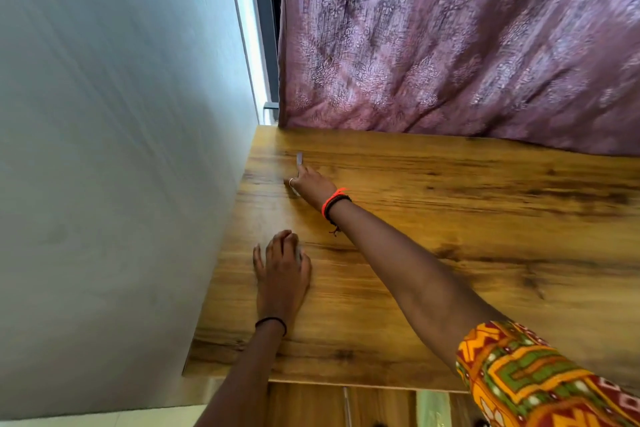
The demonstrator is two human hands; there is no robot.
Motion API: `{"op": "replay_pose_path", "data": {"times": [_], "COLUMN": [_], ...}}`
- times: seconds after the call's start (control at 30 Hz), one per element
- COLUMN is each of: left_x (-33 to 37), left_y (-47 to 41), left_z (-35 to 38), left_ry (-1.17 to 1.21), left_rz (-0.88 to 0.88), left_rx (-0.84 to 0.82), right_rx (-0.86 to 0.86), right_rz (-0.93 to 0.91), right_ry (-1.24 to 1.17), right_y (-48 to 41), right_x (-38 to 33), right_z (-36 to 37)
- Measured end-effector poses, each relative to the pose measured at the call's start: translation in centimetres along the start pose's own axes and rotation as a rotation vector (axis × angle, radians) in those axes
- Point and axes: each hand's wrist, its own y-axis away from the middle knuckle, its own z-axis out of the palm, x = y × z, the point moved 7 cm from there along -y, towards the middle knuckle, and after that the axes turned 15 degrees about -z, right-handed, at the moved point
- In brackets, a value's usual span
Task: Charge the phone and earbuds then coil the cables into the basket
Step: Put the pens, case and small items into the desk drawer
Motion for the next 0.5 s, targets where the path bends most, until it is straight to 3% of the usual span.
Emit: {"op": "replay_pose_path", "data": {"times": [0.27,0.37,0.5], "left_x": [0.1,0.1,0.1], "left_y": [0.1,0.1,0.1], "left_z": [0.1,-0.1,-0.1], "left_ry": [-0.034,-0.027,-0.025], "left_rz": [0.012,0.006,0.015], "left_rx": [-0.024,-0.024,-0.035], "right_rx": [-0.054,-0.018,0.139], "right_rz": [-0.194,-0.162,0.058], "right_ry": [0.256,0.122,-0.202], "right_y": [-0.7,0.3,2.8], "right_x": [-0.1,0.2,2.7], "right_z": [-1.5,-2.5,-2.9]}}
